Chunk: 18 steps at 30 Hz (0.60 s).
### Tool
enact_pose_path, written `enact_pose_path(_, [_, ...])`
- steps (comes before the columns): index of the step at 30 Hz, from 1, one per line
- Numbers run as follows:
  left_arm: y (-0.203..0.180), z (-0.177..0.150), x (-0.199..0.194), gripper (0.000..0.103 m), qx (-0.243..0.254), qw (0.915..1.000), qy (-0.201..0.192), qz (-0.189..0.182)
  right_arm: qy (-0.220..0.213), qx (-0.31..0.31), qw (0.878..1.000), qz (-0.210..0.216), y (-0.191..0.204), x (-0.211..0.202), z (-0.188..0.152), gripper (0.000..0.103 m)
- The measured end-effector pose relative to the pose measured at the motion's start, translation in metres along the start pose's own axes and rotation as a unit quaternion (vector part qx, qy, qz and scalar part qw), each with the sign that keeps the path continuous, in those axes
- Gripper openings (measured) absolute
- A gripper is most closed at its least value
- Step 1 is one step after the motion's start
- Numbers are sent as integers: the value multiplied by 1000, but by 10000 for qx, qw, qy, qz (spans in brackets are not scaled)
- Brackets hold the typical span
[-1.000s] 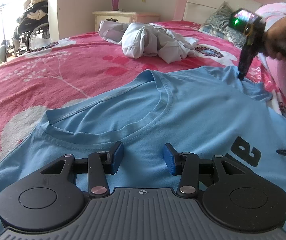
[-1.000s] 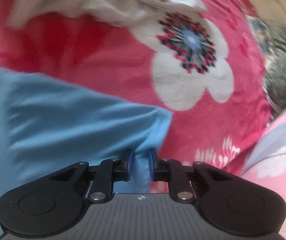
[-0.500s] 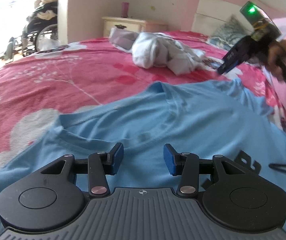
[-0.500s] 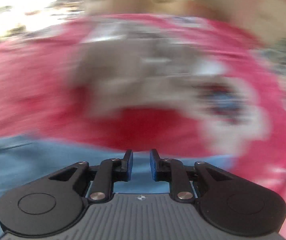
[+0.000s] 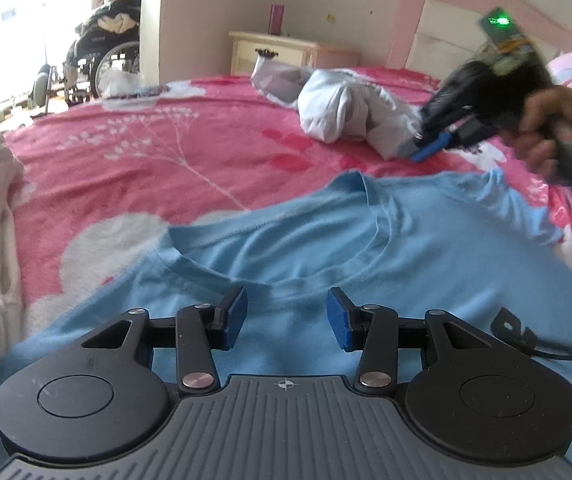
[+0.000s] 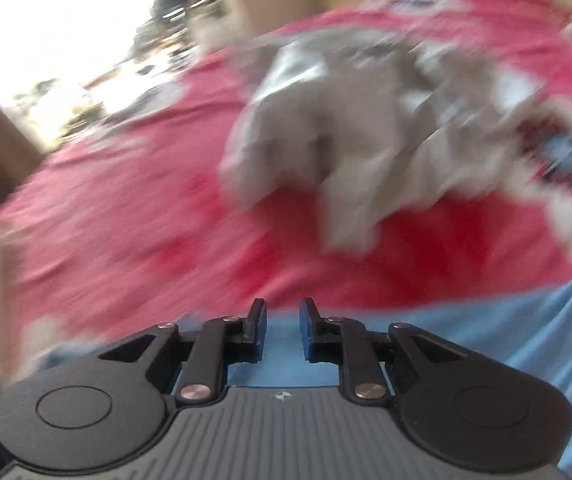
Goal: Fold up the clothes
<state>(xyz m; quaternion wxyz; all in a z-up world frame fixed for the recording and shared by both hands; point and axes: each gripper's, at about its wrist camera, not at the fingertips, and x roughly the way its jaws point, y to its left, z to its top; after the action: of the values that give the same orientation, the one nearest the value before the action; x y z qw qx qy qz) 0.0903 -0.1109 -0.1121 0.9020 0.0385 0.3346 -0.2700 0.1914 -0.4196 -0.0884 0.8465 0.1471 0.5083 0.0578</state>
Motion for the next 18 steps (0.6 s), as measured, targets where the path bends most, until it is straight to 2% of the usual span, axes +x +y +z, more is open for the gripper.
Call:
enact_pose_path(2, [5, 4, -8, 44, -55, 9999, -44, 122, 273, -114, 9995, 140, 8, 8, -7, 19])
enact_pose_path(4, [10, 8, -17, 44, -111, 9996, -89, 244, 304, 24, 9994, -181, 8, 25, -9, 19])
enact_pose_path(7, [17, 13, -29, 44, -194, 9988, -155, 427, -487, 229, 9947, -873, 3, 14, -6, 19])
enact_pose_path(8, [19, 15, -33, 44, -222, 9984, -177, 488, -792, 300, 9916, -979, 0, 2, -5, 19])
enact_pose_path(12, [29, 23, -50, 44, -332, 9964, -265, 732, -1713, 277, 9803, -943, -4, -79, -11, 19])
enact_pose_path(15, [41, 29, -70, 44, -445, 9945, -386, 862, -2272, -123, 9702, -832, 4, -154, -25, 19])
enact_pose_path(18, [34, 35, -92, 44, -458, 9946, -508, 783, -2752, -640, 9562, -763, 14, -221, -46, 19])
